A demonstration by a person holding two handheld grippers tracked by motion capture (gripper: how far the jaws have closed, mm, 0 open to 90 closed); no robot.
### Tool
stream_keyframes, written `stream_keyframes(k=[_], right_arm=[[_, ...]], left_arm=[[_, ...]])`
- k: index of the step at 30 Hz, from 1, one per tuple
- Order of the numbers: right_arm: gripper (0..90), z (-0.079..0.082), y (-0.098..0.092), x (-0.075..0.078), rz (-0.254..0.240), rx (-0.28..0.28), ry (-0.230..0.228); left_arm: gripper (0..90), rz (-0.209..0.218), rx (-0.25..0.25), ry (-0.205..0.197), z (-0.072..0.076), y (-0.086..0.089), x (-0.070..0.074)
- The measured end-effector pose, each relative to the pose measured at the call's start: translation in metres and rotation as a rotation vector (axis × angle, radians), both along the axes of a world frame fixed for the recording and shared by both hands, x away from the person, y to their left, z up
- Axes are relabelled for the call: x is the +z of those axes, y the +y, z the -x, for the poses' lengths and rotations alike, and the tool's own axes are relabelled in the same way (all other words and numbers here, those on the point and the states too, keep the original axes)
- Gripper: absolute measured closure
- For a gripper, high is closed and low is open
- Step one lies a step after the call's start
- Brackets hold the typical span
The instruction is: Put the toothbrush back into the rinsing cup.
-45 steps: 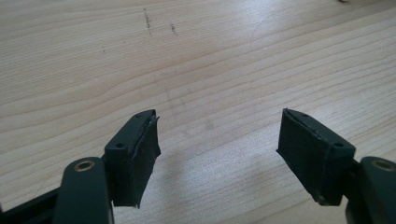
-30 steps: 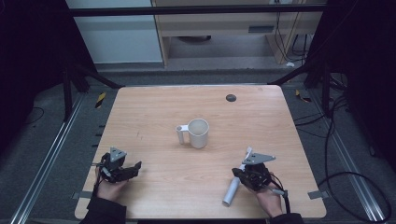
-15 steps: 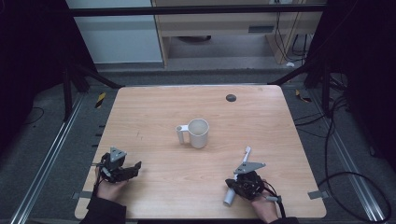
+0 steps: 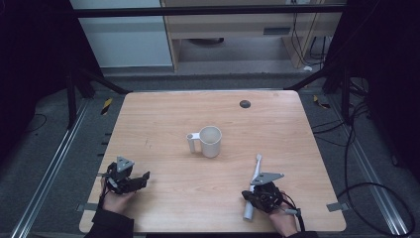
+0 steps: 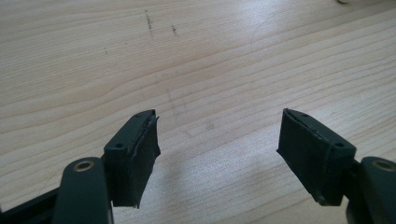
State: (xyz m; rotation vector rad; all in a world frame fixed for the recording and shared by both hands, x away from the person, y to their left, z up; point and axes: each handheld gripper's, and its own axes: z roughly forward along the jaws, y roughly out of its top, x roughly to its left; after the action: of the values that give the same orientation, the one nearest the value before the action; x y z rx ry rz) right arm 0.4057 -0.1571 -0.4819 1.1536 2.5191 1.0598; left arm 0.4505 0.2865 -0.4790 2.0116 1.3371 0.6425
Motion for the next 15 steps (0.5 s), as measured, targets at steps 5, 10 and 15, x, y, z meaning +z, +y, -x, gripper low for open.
stream_keyframes(k=[5,10,15], right_arm=[[89.8,0.0006,-0.0024,0.0004,0.0,-0.005,0.007],[89.7,0.0005,-0.0034,-0.0006,0.006,-0.01,0.011],[89.5,0.0026,-0.0078,0.0056,-0.004,-0.033,-0.024]], left_arm=[[27.7,-0.001,0.0,0.001,-0.0001,0.0,-0.0001],[27.7,0.001,0.001,0.001,-0.0001,0.0001,-0.0001],[27.6,0.002,0.0,0.001,0.0001,0.0002,0.0001]])
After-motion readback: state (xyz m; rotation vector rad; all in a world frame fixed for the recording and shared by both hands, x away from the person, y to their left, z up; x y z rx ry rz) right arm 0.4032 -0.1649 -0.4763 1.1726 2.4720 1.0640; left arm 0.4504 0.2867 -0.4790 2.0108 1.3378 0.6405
